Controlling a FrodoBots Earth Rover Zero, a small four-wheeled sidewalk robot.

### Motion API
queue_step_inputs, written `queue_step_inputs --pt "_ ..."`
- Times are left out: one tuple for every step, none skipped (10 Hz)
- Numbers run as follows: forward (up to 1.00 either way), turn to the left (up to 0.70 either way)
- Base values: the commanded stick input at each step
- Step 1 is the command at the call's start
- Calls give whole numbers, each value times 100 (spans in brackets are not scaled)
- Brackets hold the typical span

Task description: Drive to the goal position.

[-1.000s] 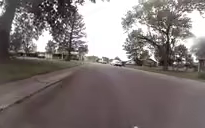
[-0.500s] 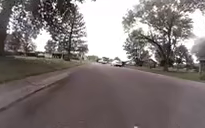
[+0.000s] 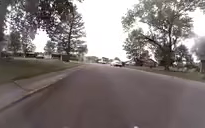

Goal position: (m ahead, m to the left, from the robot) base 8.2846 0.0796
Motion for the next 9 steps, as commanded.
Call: queue_step_inputs --pt "70 0" --pt "70 0" --pt "70 0" --pt "70 0" --pt "70 0" --pt "70 0" --pt "70 0" --pt "70 0" --pt "70 0"
